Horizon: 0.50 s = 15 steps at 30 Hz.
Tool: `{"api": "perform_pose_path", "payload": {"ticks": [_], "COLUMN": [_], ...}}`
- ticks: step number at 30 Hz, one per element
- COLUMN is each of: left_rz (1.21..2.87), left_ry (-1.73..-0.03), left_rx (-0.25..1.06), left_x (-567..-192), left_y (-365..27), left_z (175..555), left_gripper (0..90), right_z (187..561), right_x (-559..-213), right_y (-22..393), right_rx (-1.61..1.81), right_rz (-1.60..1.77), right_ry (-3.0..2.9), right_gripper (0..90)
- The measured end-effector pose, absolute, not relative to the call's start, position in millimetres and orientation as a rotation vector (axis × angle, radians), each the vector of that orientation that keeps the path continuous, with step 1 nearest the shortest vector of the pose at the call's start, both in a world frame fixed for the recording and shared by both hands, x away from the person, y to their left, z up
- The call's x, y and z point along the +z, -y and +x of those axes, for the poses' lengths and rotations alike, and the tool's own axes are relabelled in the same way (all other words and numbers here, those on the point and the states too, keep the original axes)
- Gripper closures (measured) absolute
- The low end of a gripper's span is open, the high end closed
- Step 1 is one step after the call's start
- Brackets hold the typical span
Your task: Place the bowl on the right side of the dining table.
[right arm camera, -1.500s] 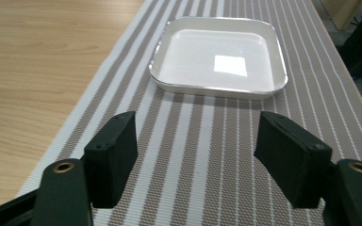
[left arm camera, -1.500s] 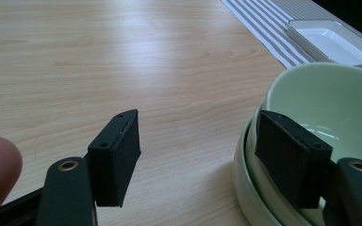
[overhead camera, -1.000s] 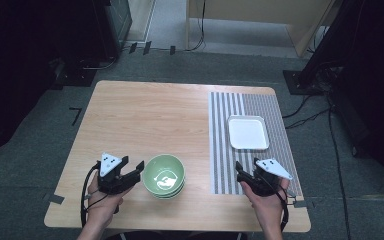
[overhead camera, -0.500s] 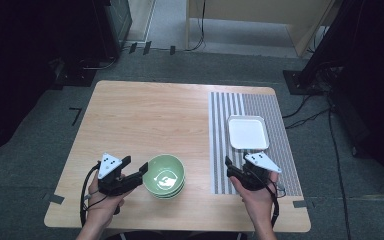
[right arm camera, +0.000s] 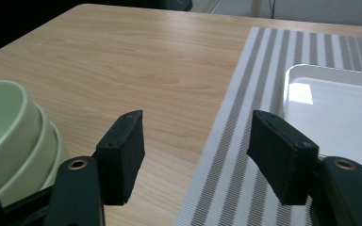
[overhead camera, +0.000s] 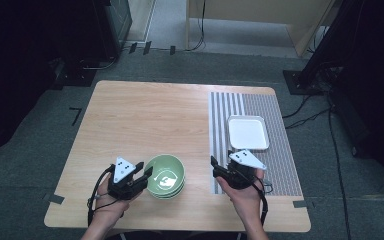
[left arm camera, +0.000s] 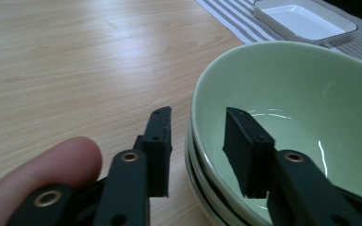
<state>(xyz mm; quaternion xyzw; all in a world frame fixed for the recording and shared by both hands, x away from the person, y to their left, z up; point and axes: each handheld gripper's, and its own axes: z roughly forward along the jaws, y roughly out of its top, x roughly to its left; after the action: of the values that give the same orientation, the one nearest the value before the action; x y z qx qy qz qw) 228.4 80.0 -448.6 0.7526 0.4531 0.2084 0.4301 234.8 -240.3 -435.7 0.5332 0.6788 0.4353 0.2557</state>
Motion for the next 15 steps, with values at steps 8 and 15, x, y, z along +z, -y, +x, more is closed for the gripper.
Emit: {"api": "perform_pose_path", "payload": {"ticks": [8,15], "left_rz": [1.892,1.847], "left_ry": [-1.106,-1.1], "left_rx": [0.575,0.599], "left_x": [-449.4,-446.5], "left_y": [-73.7,-70.9], "left_z": [226.0,224.8], "left_gripper": [76.0,82.9], "right_z": [236.1,234.5], "right_x": [-432.8,-432.0], "right_y": [214.8,196.6], "right_rx": [1.235,1.278], "right_rz": [1.414,1.372], "right_ry": [-1.906,-1.976], "right_gripper": [38.7,40.2]}}
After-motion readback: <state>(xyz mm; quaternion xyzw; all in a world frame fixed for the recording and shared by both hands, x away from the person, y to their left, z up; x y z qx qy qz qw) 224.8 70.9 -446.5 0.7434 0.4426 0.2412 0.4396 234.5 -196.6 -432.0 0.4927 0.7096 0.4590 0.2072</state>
